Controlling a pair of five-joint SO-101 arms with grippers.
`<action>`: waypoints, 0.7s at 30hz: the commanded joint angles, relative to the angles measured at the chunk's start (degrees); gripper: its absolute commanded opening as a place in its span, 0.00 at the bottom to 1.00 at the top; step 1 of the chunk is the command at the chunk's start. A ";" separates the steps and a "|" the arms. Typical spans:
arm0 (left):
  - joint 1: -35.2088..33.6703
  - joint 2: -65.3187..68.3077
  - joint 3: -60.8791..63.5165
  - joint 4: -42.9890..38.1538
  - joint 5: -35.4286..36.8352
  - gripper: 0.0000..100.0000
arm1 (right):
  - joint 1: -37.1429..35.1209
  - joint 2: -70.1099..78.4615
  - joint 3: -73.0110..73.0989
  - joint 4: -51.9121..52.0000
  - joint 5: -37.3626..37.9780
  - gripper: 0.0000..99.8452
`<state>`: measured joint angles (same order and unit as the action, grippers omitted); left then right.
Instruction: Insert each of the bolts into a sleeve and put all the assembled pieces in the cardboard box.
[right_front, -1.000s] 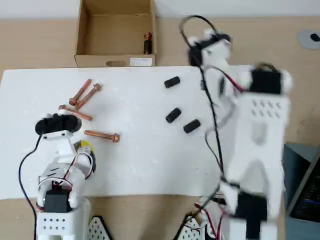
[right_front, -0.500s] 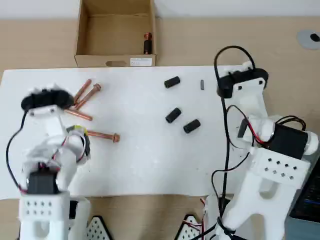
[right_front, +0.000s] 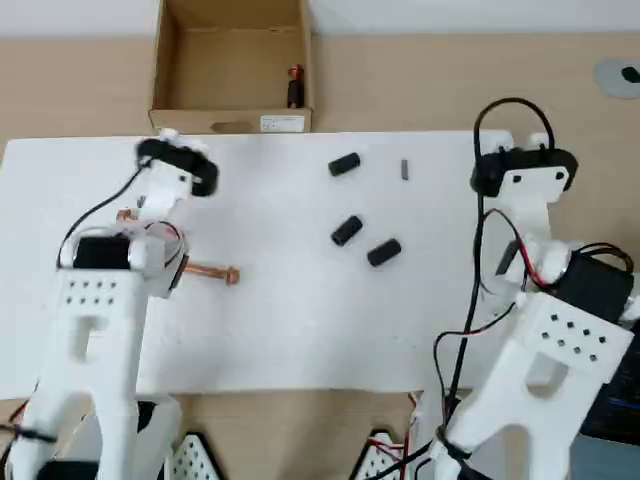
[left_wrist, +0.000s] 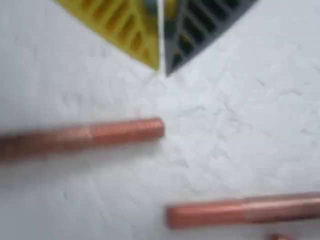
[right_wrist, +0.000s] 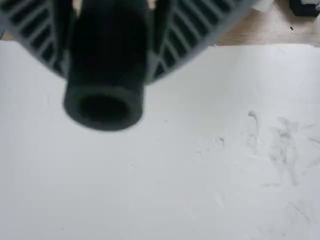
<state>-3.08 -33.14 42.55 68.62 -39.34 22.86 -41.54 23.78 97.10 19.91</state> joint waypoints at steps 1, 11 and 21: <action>-0.09 4.35 -6.95 3.60 -8.97 0.05 | 0.84 -1.54 1.19 -1.93 -0.44 0.01; 4.40 21.85 -27.78 22.42 -18.20 0.06 | 0.84 -1.36 1.36 -3.08 -0.44 0.01; 6.77 32.84 -35.52 25.05 -27.87 0.09 | 0.75 -1.36 1.45 -3.60 -0.44 0.01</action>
<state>3.08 -1.58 10.20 93.32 -65.27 22.86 -41.54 25.10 94.64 19.91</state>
